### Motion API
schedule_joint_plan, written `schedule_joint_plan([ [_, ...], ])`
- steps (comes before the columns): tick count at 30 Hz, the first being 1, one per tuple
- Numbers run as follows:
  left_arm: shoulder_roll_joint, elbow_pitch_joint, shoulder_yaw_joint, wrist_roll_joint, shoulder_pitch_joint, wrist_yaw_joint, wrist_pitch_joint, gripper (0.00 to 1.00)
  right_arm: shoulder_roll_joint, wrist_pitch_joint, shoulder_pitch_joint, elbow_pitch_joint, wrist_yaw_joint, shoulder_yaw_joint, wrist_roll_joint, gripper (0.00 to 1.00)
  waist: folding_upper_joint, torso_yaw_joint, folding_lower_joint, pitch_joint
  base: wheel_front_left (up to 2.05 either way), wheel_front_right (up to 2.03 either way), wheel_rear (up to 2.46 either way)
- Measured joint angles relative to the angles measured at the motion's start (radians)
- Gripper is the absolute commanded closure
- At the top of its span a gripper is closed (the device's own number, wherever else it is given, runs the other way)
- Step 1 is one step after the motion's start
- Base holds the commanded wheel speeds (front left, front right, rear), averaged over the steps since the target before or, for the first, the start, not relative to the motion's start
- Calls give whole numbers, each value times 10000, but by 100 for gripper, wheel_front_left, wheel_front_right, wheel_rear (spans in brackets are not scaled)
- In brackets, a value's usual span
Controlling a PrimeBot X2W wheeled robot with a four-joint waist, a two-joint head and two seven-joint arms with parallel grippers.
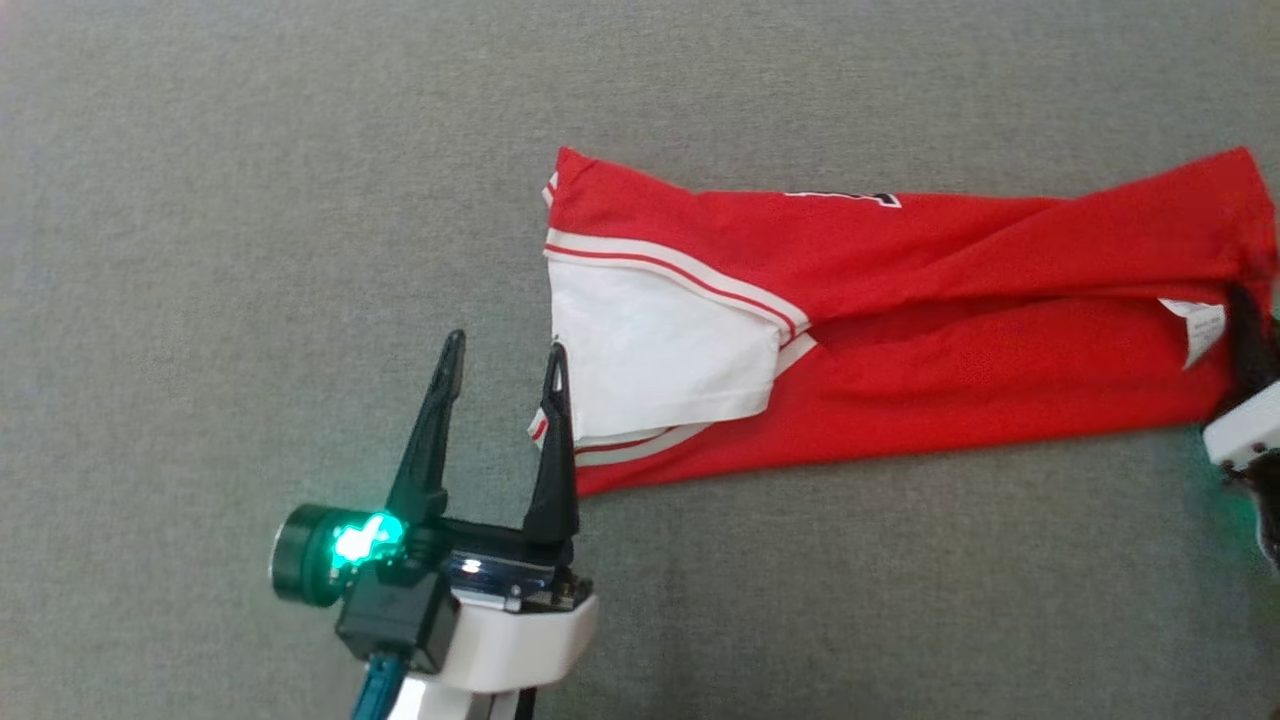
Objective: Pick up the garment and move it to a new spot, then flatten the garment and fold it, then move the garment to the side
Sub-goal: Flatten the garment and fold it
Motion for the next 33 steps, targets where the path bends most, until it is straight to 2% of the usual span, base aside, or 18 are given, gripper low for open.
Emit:
schedule_joint_plan([
  [8, -140, -2, 441, 280, 68, -525, 0, 0, -163, -673, 188, -694, 0, 40, 42, 100, 0, -645, 0, -91, 0, 0, 0],
  [13, -174, 2, 692, 474, 149, -704, 0, 0, -940, -677, 142, -1051, 0, -418, 35, 100, 0, -1193, 0, -94, 0, 0, 0],
  [17, -198, 48, 832, 531, 149, -876, 0, 0, -1340, -313, 83, -1695, 0, -840, 104, 100, 0, -1595, 0, -87, 0, 0, 0],
  [19, -203, 109, 957, 575, 150, -965, 0, 0, -1317, 94, 49, -2671, 0, -924, 587, 100, 0, -1802, 1, -124, 0, 0, 0],
  [22, -205, 153, 980, 571, 151, -1041, 0, 0, -1114, 491, 98, -4065, 0, -928, 1262, 100, 0, -1886, 0, -236, 0, 0, 0],
  [26, -211, 251, 978, 543, 168, -1137, 0, 0, -431, 1022, 388, -5875, 0, -685, 1870, 100, 0, -1880, 0, -421, 0, 0, 0],
  [30, -215, 324, 928, 341, 179, -1139, 0, 0, 345, 1340, 673, -6711, 0, 8, 1522, 100, 0, -1774, 0, -564, 0, 0, 0],
  [33, -217, 380, 894, 255, 186, -1139, 0, 0, 1187, 1461, 638, -6913, 0, 771, 1095, 100, 0, -1631, 0, -635, 0, 0, 0],
])
